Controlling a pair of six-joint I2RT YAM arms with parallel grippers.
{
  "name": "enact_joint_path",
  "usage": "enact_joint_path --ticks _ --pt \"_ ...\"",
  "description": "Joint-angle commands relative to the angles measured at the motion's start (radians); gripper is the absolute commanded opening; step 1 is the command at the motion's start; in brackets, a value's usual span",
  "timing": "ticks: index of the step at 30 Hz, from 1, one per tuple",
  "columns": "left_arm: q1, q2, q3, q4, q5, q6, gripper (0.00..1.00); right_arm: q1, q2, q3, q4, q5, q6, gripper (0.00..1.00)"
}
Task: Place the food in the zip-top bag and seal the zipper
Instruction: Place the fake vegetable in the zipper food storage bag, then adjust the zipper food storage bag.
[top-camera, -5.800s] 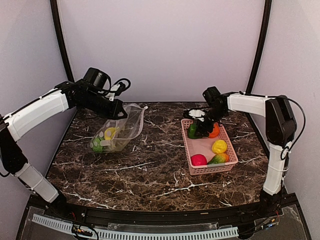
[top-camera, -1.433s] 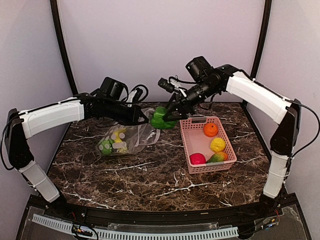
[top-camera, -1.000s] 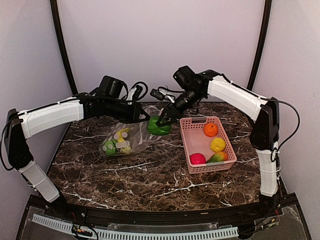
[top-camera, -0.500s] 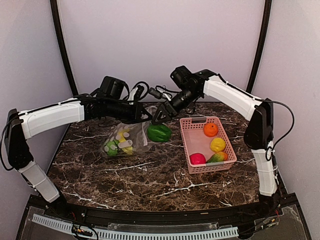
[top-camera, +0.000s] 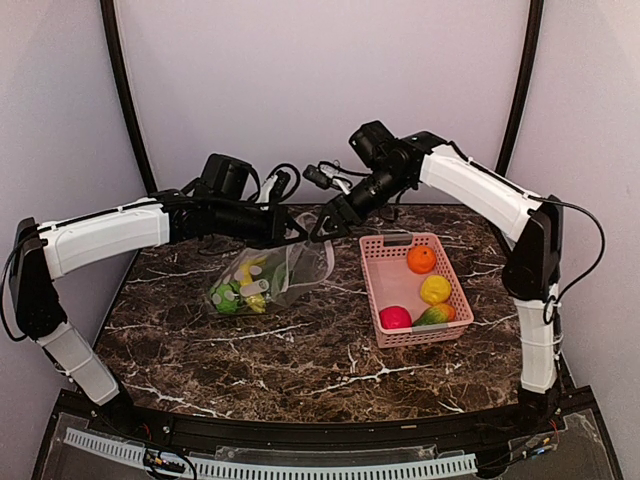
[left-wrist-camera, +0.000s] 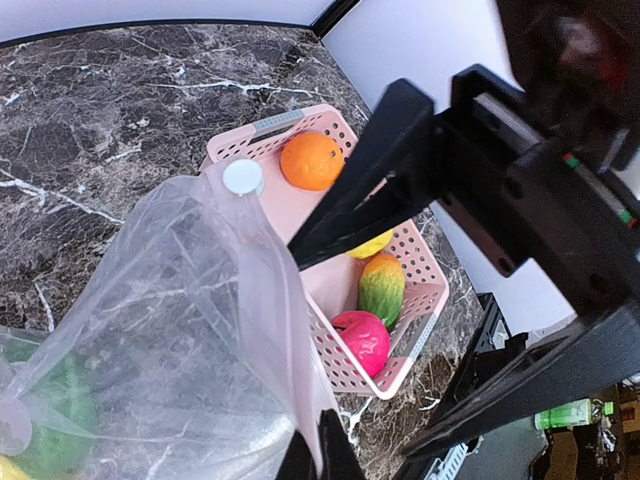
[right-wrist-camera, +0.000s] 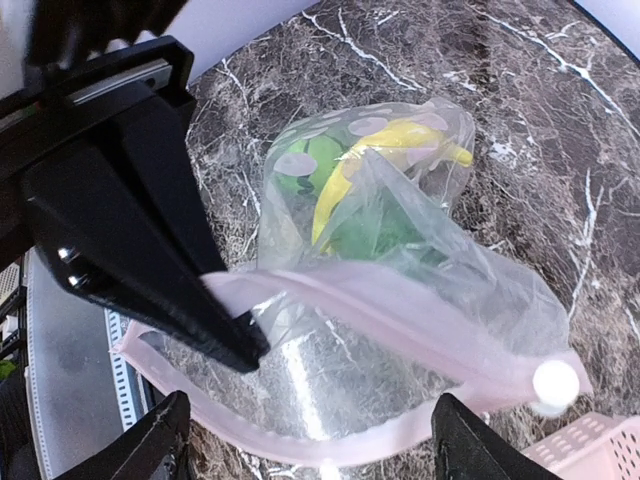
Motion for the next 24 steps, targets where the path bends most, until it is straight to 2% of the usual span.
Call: enact_joint_path --ticks 1,5,8,11,17,19,21,22,24 --pt "-0.002 -0.018 -0.017 0.006 -0.007 0.007 0.01 -0.018 -0.136 -0.115 0.065 0.088 -0.015 0.76" --pt "-0.002 -0.019 -0.015 0.010 -0.008 0.009 0.01 -0.038 -0.133 -0.232 0.083 0.098 -0.010 0.57" --pt "-0.002 -0.023 -0.016 0.008 -0.009 0.010 0.01 -0.049 -0.108 -0.268 0.095 0.044 0.014 0.47" --pt "-0.002 -0.029 -0.017 -0.001 -0.014 0.014 0.01 -0.052 -0.075 -0.255 0.096 -0.015 0.032 0.43" --pt "-0.002 -0.047 -0.037 -0.009 -0.027 0.015 0.01 -0.052 -0.017 -0.209 0.108 -0.116 0.073 0.43" --pt "-0.002 -0.050 -0.041 -0.013 -0.029 0.014 0.01 -0.052 0.002 -0.200 0.111 -0.129 0.081 0.31" --pt "-0.002 -0.053 -0.040 -0.017 -0.032 0.016 0.01 -0.053 0.018 -0.186 0.104 -0.154 0.085 0.14" --pt "-0.002 -0.054 -0.039 -0.023 -0.034 0.018 0.01 -0.055 0.021 -0.179 0.100 -0.169 0.087 0.09" --pt "-0.002 -0.059 -0.034 -0.036 -0.042 0.027 0.01 -0.058 0.019 -0.145 0.090 -0.193 0.089 0.06"
